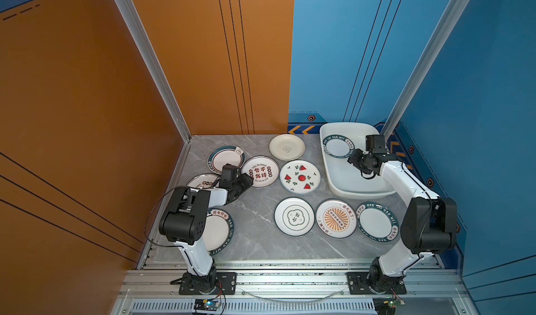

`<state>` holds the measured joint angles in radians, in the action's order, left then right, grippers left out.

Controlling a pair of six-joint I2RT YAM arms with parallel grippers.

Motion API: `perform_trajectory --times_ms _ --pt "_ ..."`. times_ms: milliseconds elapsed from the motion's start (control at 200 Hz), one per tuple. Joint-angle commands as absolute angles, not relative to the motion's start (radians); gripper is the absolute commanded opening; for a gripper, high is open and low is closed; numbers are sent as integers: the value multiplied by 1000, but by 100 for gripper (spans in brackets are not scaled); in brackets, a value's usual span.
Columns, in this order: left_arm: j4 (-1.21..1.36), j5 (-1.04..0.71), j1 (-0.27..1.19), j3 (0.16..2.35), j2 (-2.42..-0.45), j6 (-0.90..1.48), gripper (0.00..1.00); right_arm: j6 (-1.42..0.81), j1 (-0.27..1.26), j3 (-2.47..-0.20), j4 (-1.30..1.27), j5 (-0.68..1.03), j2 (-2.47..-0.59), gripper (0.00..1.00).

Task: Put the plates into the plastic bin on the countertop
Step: 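Tilt the red-text plate up with left gripper while right gripper reaches toward it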

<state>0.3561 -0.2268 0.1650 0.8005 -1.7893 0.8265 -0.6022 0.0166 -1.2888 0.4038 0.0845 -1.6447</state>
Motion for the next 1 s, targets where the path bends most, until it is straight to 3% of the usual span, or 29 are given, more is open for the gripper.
perform_trajectory --times_ms 0,230,566,771,901,996 --pt "353 -204 173 831 -1849 825 50 -610 46 -1269 367 119 -1617 57" --pt "365 -214 178 840 -1877 815 29 -624 90 -1230 342 127 -1623 56" --pt "373 -234 177 818 -1875 800 12 -627 145 -1191 339 140 -1598 56" --pt "377 -236 176 799 -1860 793 9 -619 182 -1189 347 157 -1580 56" --pt "376 -241 167 783 -1834 790 0 -601 197 -1184 292 288 -1593 57" --pt "378 -262 151 772 -1812 794 0 -611 209 -1163 187 438 -1616 60"
